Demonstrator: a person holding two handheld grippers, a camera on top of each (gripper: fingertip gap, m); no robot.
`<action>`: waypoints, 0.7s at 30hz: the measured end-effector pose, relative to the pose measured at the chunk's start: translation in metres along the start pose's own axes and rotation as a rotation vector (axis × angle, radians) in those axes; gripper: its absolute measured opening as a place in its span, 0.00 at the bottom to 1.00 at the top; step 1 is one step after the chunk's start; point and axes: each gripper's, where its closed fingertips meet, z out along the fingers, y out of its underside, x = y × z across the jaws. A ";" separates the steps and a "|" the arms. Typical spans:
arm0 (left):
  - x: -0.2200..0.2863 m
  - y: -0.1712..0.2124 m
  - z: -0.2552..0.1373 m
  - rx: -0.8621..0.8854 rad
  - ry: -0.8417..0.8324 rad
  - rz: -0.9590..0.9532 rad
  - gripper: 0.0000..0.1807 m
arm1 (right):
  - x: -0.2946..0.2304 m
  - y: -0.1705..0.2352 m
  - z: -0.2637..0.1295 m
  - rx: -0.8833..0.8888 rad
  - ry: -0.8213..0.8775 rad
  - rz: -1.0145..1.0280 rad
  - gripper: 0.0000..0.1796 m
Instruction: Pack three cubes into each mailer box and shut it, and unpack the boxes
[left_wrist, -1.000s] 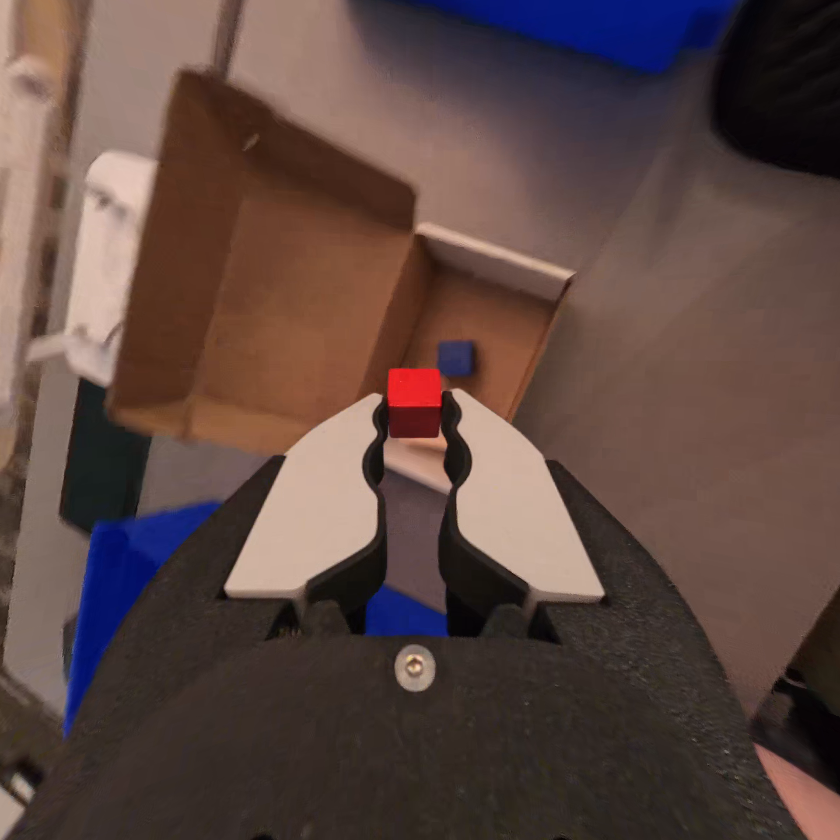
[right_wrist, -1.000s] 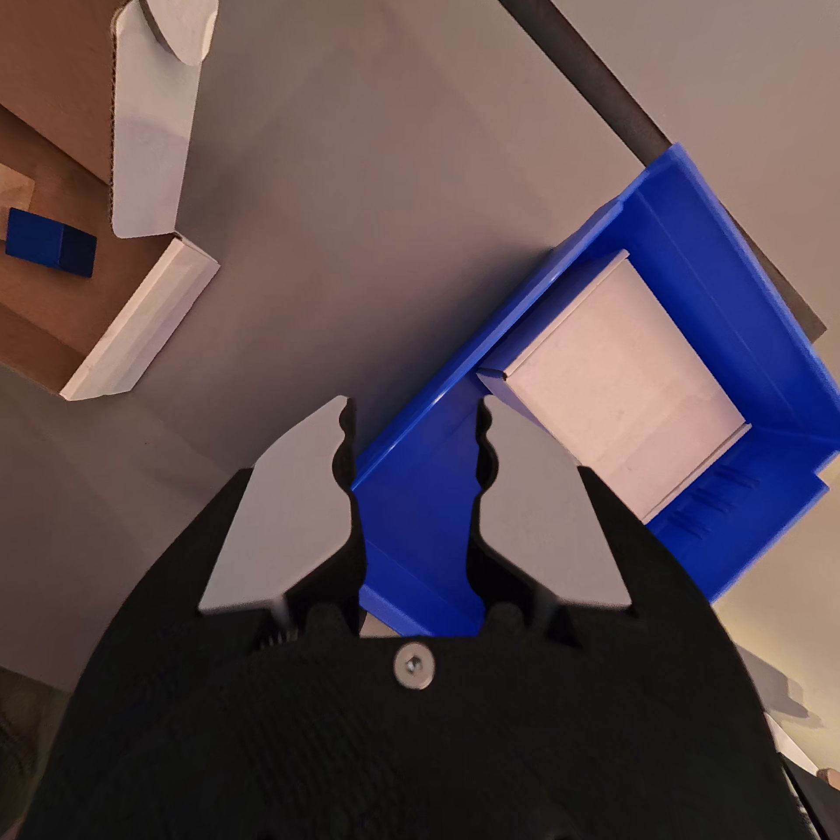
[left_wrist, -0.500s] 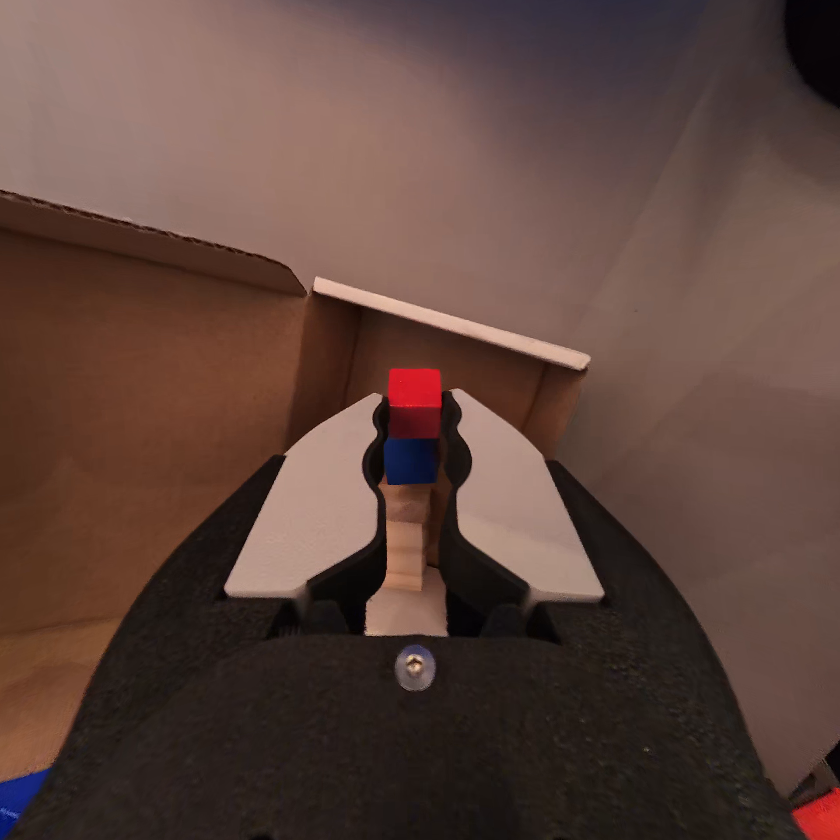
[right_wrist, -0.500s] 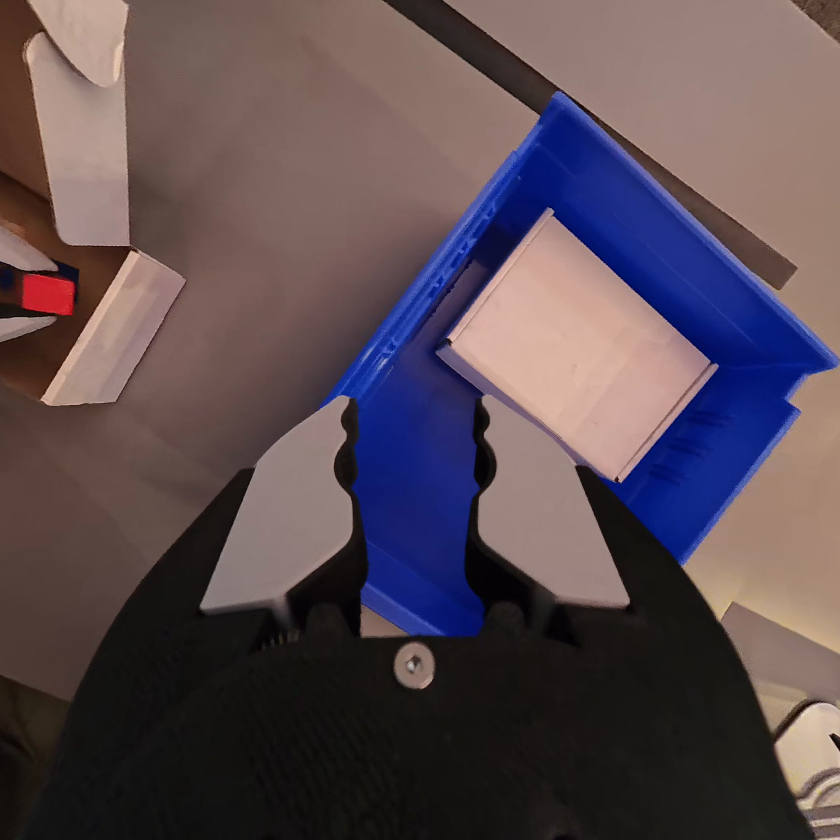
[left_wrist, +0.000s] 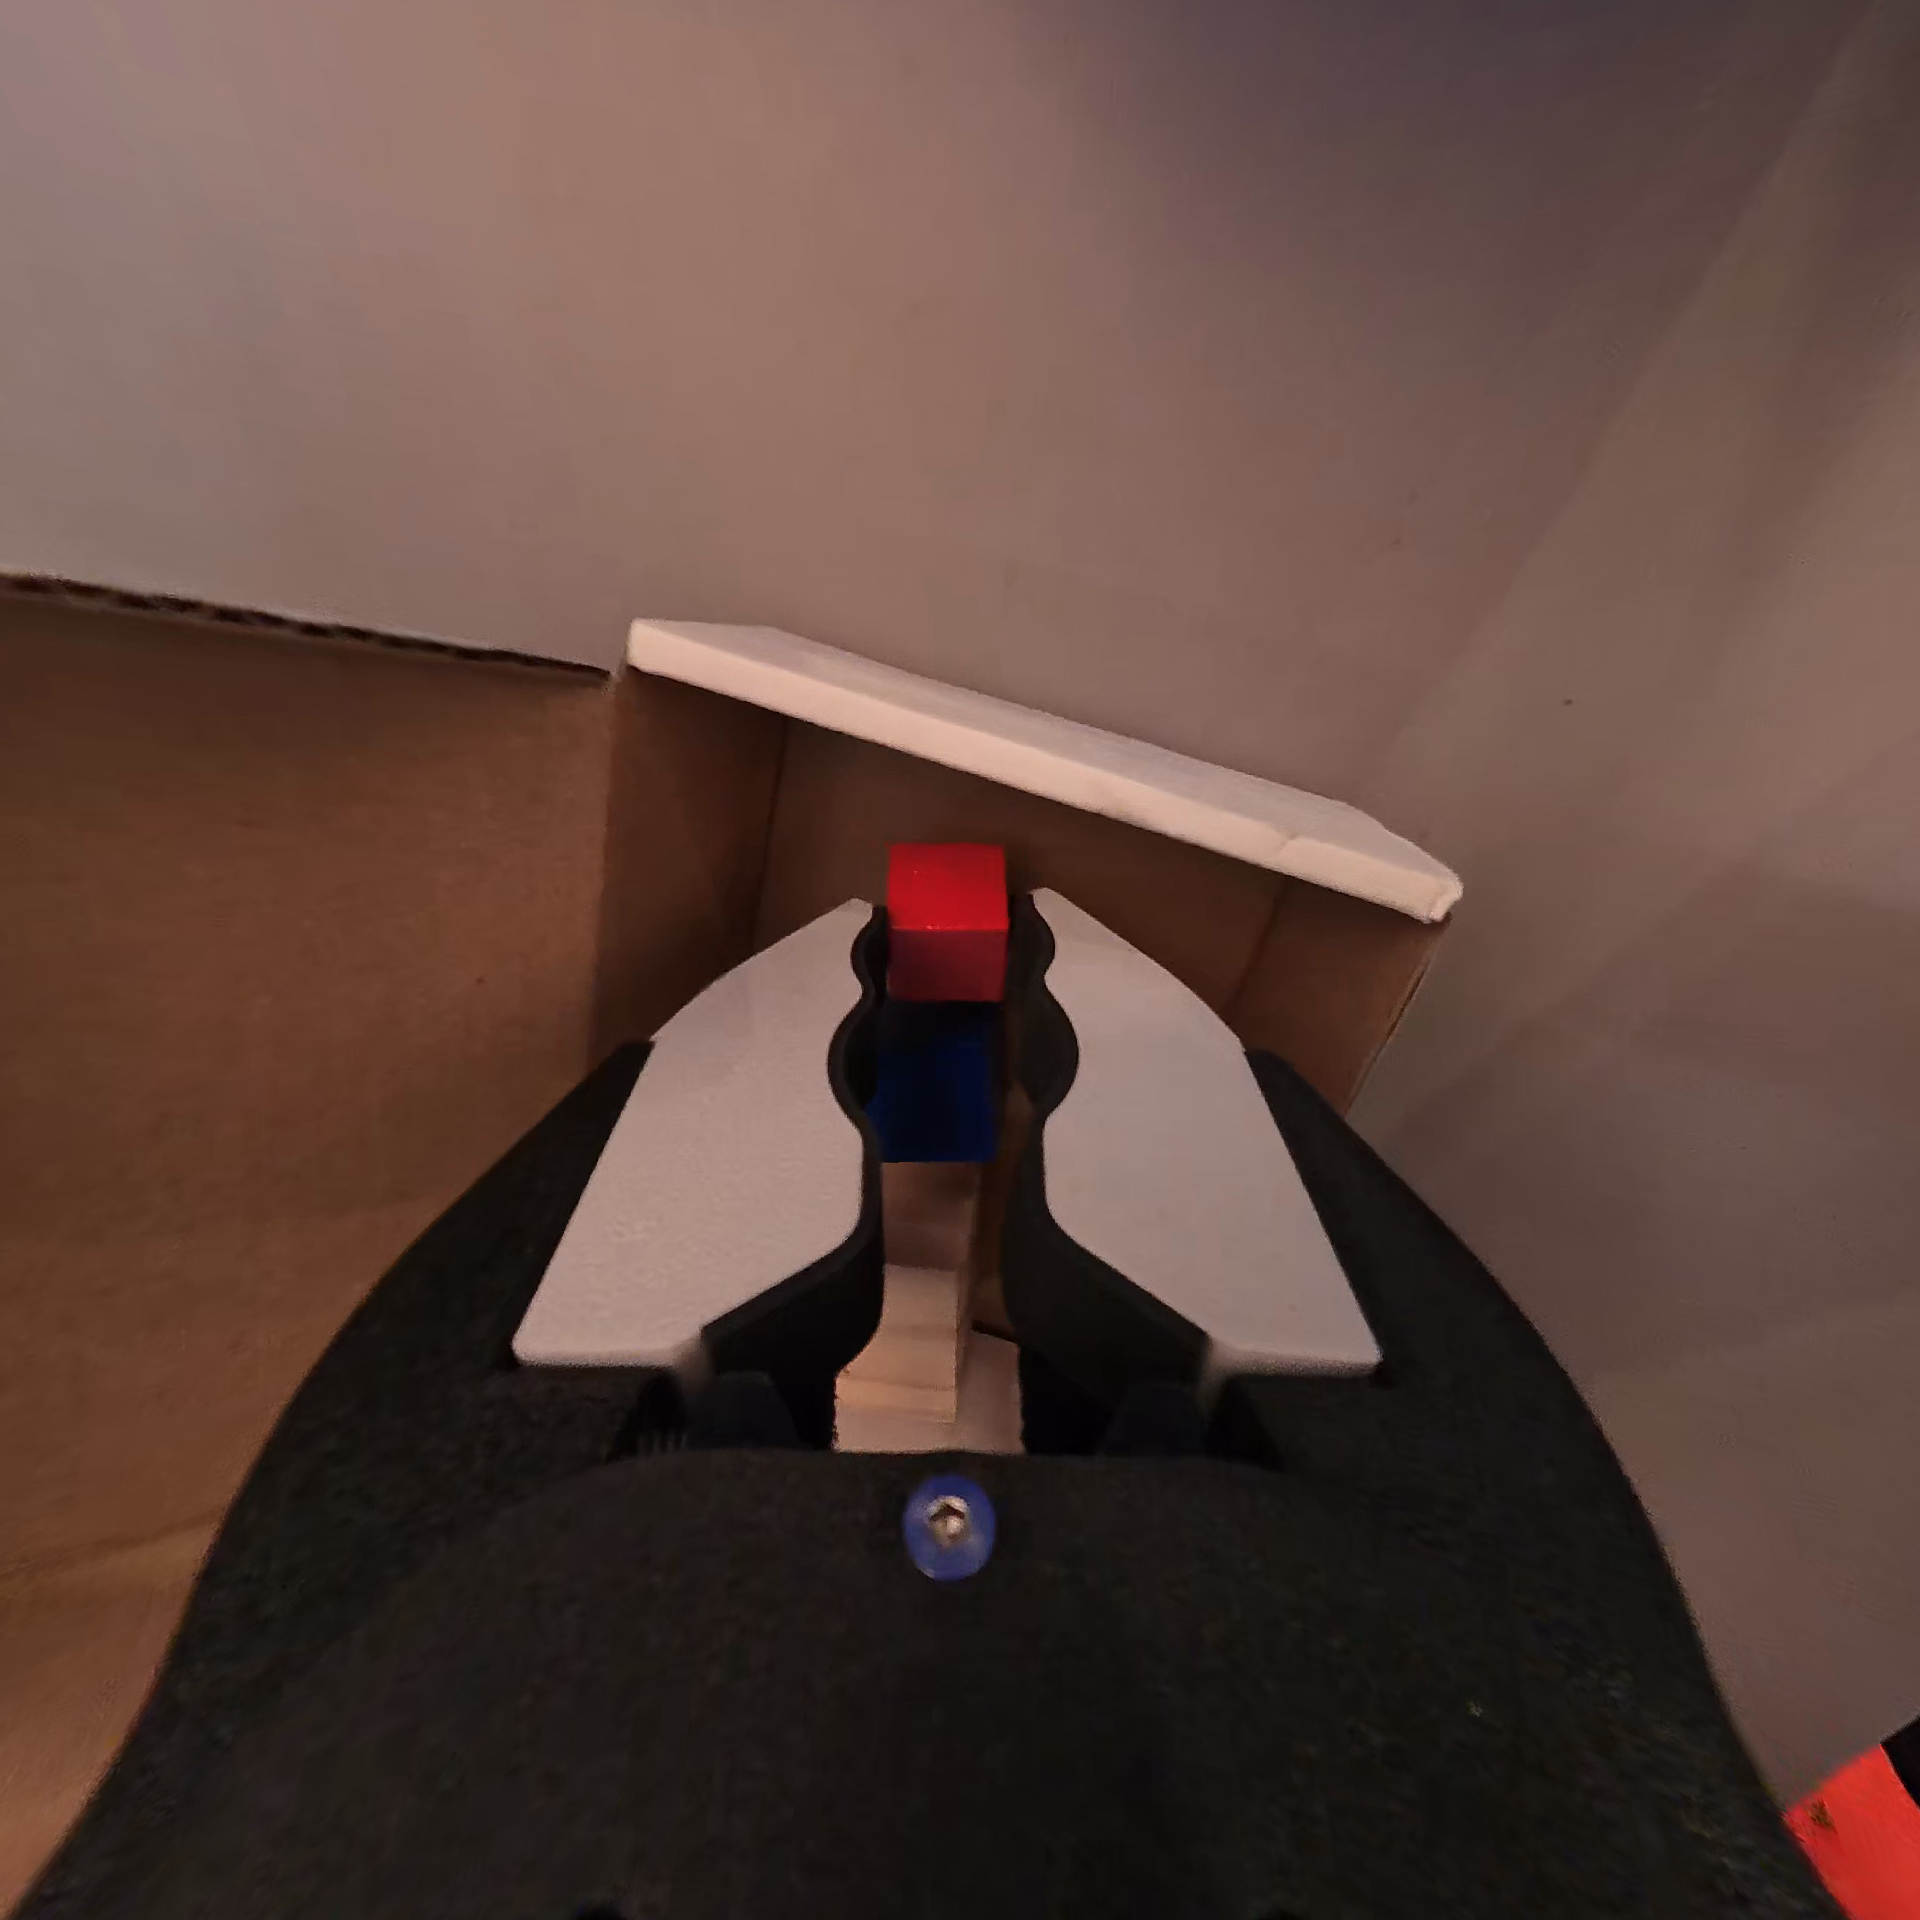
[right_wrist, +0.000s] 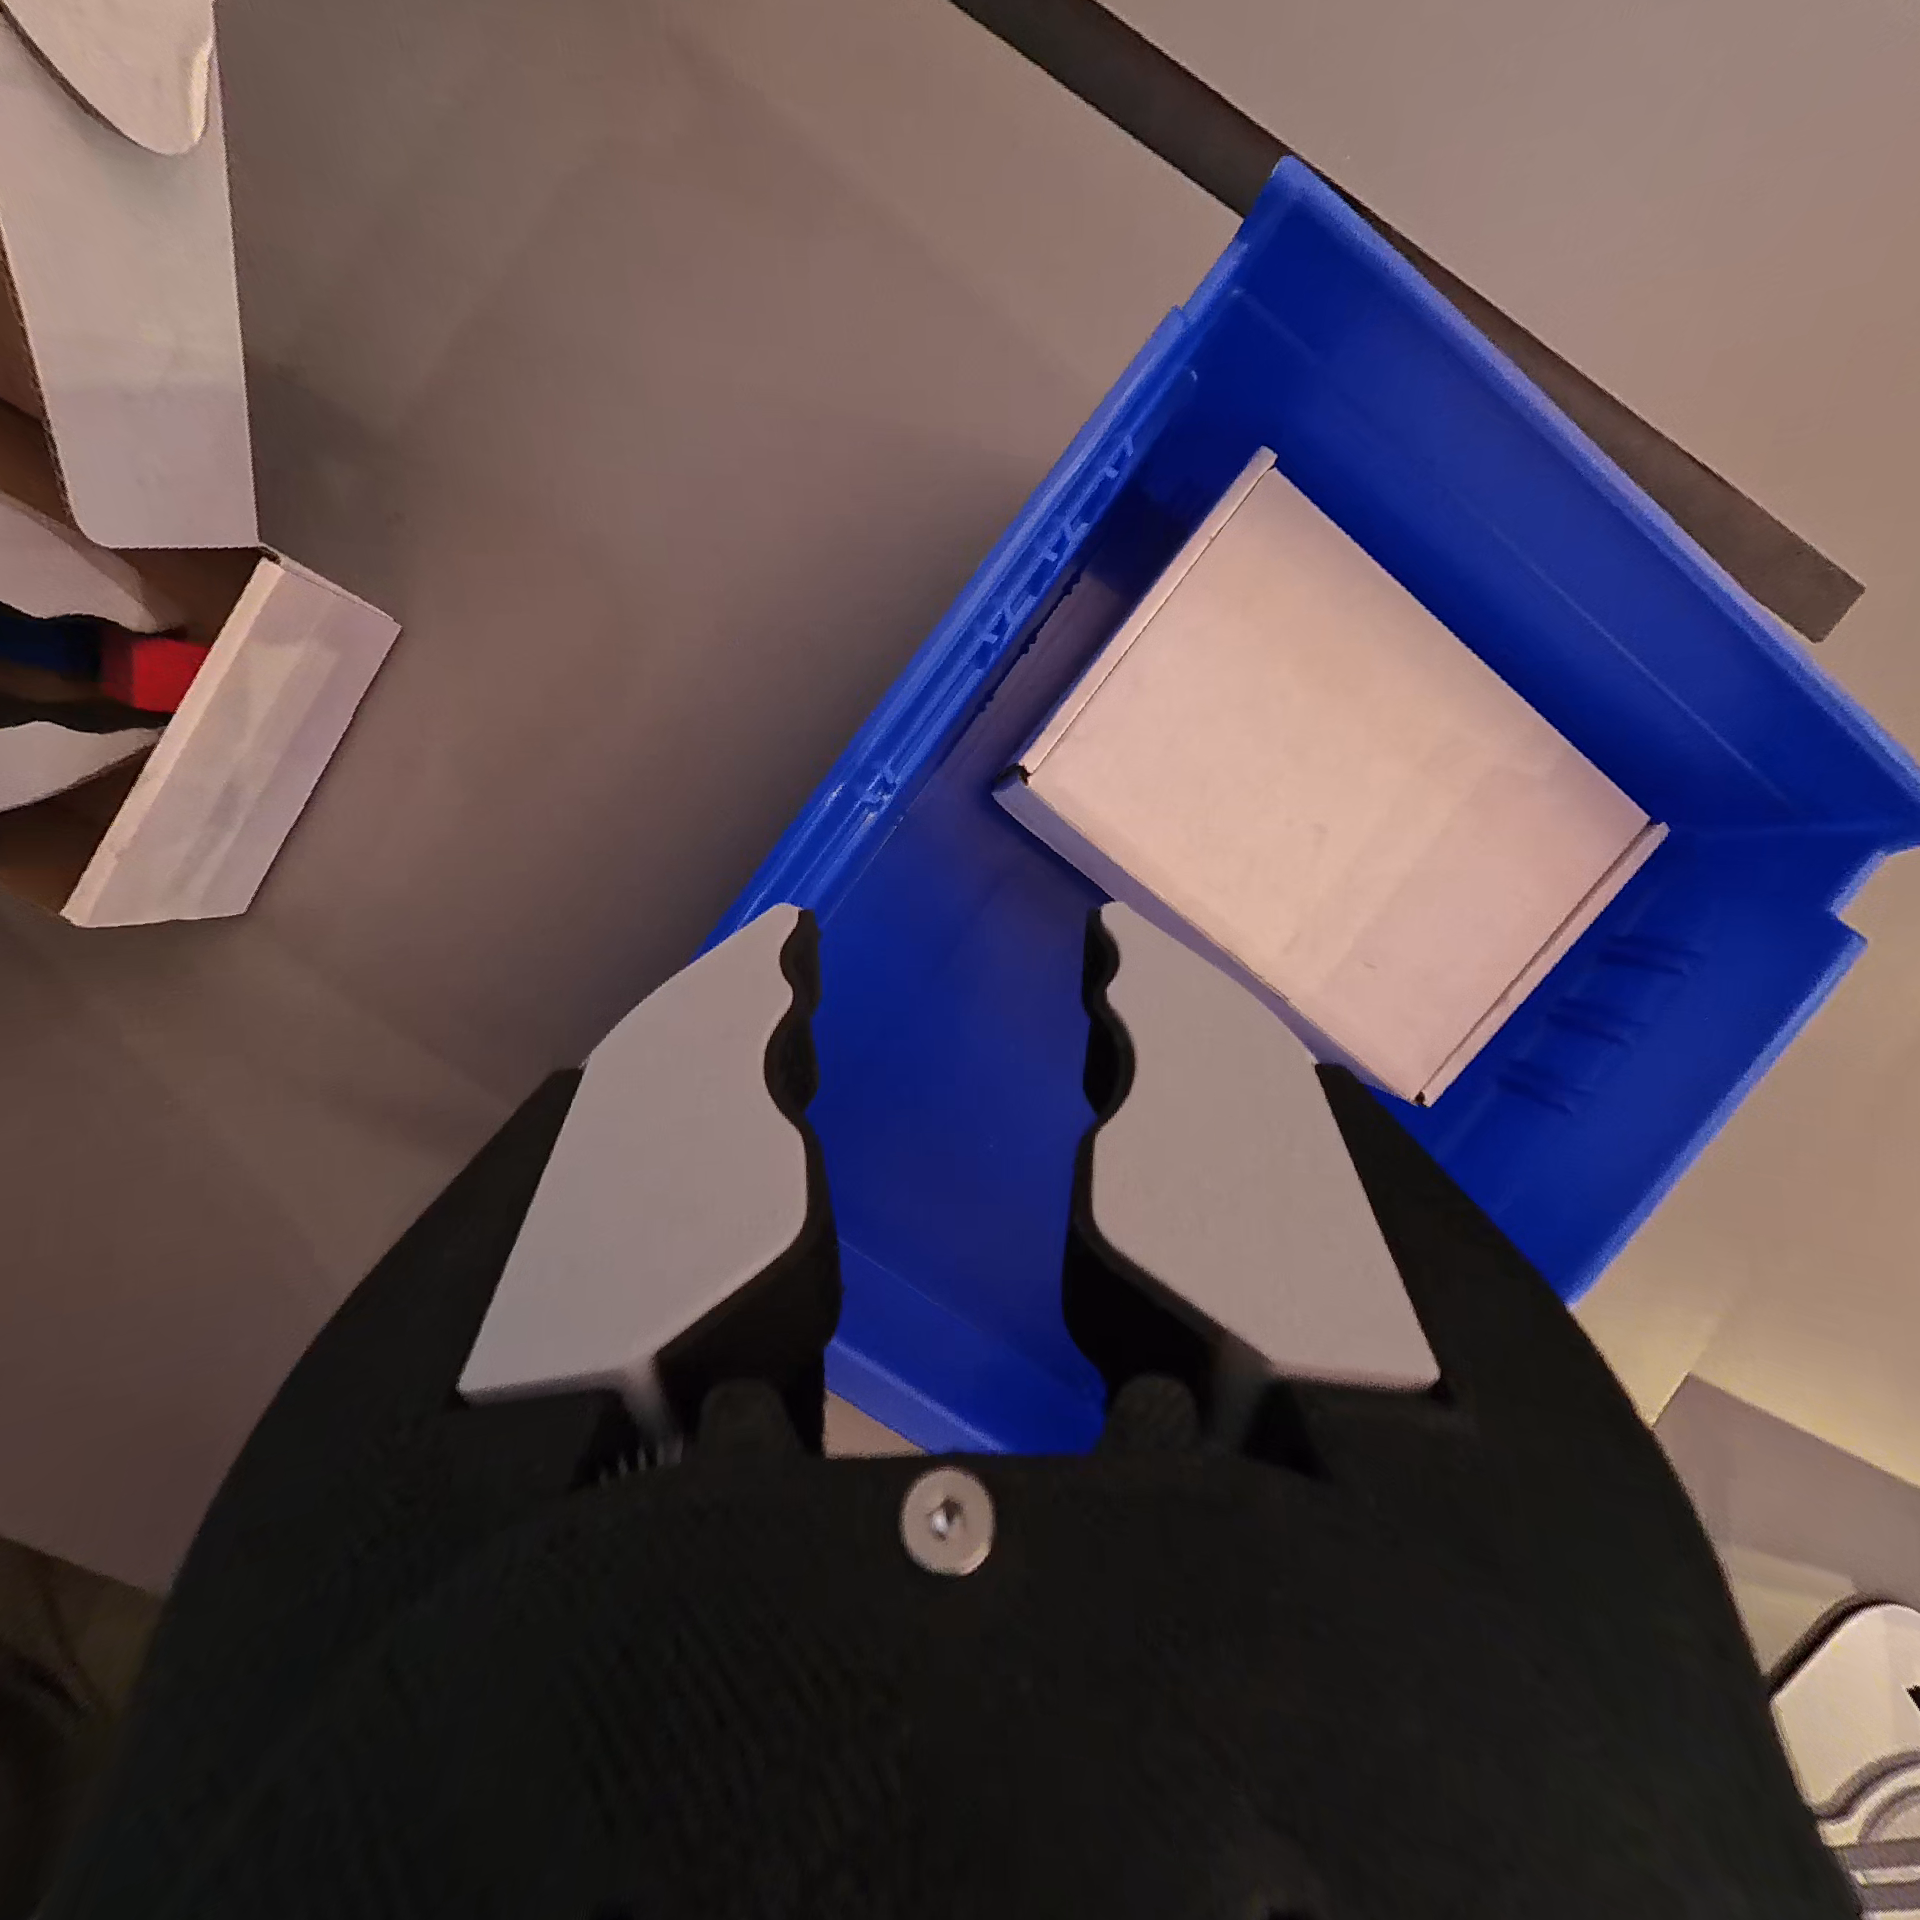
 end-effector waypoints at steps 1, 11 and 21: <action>0.000 0.000 0.001 -0.004 -0.002 0.004 0.12 | 0.000 0.000 0.001 -0.002 -0.001 0.000 0.29; 0.006 -0.002 0.007 -0.019 0.012 0.010 0.12 | -0.003 -0.001 0.004 -0.007 -0.022 -0.005 0.29; -0.024 -0.024 -0.078 0.326 -0.008 -0.139 0.30 | -0.009 -0.025 -0.026 0.158 -0.003 -0.007 0.28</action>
